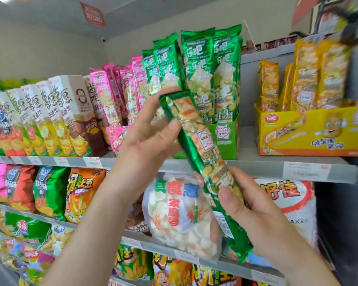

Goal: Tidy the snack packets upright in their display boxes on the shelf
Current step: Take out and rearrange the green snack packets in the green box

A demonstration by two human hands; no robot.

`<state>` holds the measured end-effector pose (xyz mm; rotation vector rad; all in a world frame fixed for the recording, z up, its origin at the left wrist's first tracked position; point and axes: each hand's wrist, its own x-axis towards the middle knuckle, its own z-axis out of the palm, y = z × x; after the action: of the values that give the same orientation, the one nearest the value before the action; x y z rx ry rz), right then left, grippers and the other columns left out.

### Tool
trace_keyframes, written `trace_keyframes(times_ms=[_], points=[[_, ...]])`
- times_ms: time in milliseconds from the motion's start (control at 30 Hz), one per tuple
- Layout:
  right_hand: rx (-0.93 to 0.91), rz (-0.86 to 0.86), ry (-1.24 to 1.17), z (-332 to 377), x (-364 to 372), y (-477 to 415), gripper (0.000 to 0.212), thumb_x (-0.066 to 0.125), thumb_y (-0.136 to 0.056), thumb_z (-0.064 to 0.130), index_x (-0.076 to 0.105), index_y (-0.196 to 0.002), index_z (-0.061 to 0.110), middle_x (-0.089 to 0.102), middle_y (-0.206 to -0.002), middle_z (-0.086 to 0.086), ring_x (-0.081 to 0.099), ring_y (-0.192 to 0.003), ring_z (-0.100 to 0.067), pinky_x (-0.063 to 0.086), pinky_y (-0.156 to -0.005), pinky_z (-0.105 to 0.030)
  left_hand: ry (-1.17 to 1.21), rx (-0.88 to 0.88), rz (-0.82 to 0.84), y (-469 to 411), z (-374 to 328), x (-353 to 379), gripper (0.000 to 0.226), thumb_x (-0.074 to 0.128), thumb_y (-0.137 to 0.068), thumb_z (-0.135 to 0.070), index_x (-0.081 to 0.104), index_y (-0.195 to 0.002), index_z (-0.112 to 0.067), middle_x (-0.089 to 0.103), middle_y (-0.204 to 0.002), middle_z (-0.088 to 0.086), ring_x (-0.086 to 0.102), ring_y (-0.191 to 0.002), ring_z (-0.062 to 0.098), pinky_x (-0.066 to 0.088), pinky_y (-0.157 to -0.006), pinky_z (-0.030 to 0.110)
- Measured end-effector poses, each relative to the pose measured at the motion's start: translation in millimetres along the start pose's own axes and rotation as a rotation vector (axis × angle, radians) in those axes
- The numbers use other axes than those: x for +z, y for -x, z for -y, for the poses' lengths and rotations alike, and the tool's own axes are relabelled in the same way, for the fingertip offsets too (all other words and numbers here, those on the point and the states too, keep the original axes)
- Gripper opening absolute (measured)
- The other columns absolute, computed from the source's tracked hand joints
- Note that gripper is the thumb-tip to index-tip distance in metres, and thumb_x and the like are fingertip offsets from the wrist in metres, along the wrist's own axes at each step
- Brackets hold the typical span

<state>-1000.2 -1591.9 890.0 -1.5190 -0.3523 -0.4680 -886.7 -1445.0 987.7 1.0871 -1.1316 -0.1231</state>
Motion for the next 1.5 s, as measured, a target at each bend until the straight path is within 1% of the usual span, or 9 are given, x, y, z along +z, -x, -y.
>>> trace_keyframes(times_ms=[167,267,367,500,767,967,1100,1267,1500], points=[[-0.185,-0.283,0.049,22.7,-7.5,-5.4,0.046,0.057,-0.083,0.059,0.056,-0.125,0.04,0.073,-0.093,-0.001,0.071,-0.08,-0.022,0.057,-0.075,-0.029,-1.051,0.46,-0.22,-50.4,-40.8,5.9,0.054,0.061,-0.09,-0.03,0.046,-0.14,-0.017,0.052,-0.133,-0.005,0.048,-0.103,0.012,0.043,-0.084,0.03],[-0.298,-0.413,0.115,40.5,-18.1,-16.4,0.038,0.051,-0.088,0.057,0.059,-0.119,0.036,0.074,-0.09,-0.001,0.071,-0.081,-0.02,0.057,-0.073,-0.03,-1.413,0.418,-0.04,-78.4,-55.2,13.8,0.08,0.059,-0.085,-0.054,0.03,-0.15,-0.017,0.045,-0.143,-0.004,0.034,-0.112,0.016,0.037,-0.098,0.036],[-0.328,-0.467,0.157,51.8,-29.2,-32.1,0.027,0.05,-0.09,0.053,0.057,-0.113,0.041,0.072,-0.088,0.006,0.072,-0.073,-0.015,0.057,-0.066,-0.028,-1.571,0.334,0.061,-100.8,-65.4,15.4,0.073,0.071,-0.078,-0.053,0.047,-0.141,-0.024,0.06,-0.122,-0.005,0.037,-0.102,0.011,0.037,-0.091,0.033],[-0.364,-0.451,0.26,61.0,-40.0,-49.0,0.023,0.052,-0.091,0.047,0.06,-0.112,0.044,0.071,-0.105,0.018,0.068,-0.096,-0.003,0.05,-0.078,-0.015,-1.342,0.266,0.093,-112.7,-72.8,5.5,0.046,0.08,-0.078,-0.03,0.065,-0.118,-0.015,0.065,-0.1,-0.002,0.059,-0.092,0.016,0.047,-0.086,0.029],[-0.359,-0.393,0.286,54.1,-35.3,-63.5,0.02,0.053,-0.097,0.033,0.06,-0.115,0.037,0.069,-0.107,0.026,0.064,-0.1,0.007,0.047,-0.076,-0.007,-0.852,0.571,0.027,-104.7,-84.5,-0.6,0.033,0.052,-0.096,-0.001,0.039,-0.122,-0.015,0.049,-0.108,0.01,0.056,-0.09,0.023,0.058,-0.073,0.045],[-0.401,-0.426,0.309,54.3,-33.5,-64.6,0.052,0.049,-0.093,0.033,0.034,-0.137,0.056,0.047,-0.145,0.021,0.04,-0.136,0.0,0.034,-0.113,-0.038,-0.755,0.931,-0.167,-107.8,-94.7,2.3,0.042,0.044,-0.1,0.001,0.023,-0.134,0.012,0.046,-0.124,0.023,0.051,-0.113,0.03,0.044,-0.096,0.041],[-0.495,-0.436,0.525,64.8,-28.4,-59.6,0.045,0.045,-0.097,0.026,0.045,-0.139,0.042,0.046,-0.14,0.027,0.036,-0.134,0.008,0.028,-0.11,-0.014,-0.606,0.821,-0.106,-104.4,-92.7,20.3,0.032,0.048,-0.098,0.003,0.034,-0.127,-0.001,0.051,-0.113,0.02,0.052,-0.1,0.023,0.045,-0.085,0.038],[-0.28,-0.32,0.295,74.3,-22.7,-60.4,0.074,0.062,-0.073,0.071,0.051,-0.133,0.031,0.056,-0.135,0.014,0.05,-0.13,-0.012,0.04,-0.109,-0.044,-0.593,0.618,-0.041,-91.1,-64.7,55.4,0.035,0.058,-0.094,-0.002,0.044,-0.126,-0.005,0.054,-0.109,0.011,0.054,-0.089,0.014,0.049,-0.077,0.03],[-0.403,-0.452,0.363,74.4,-33.5,-45.1,0.073,0.064,-0.084,0.054,0.023,-0.145,0.056,0.039,-0.15,0.024,0.042,-0.136,-0.003,0.035,-0.112,-0.046,-0.695,0.424,-0.111,-96.7,-47.9,64.4,0.049,0.048,-0.099,-0.024,0.034,-0.143,-0.011,0.051,-0.131,0.011,0.052,-0.12,0.015,0.043,-0.102,0.027]])
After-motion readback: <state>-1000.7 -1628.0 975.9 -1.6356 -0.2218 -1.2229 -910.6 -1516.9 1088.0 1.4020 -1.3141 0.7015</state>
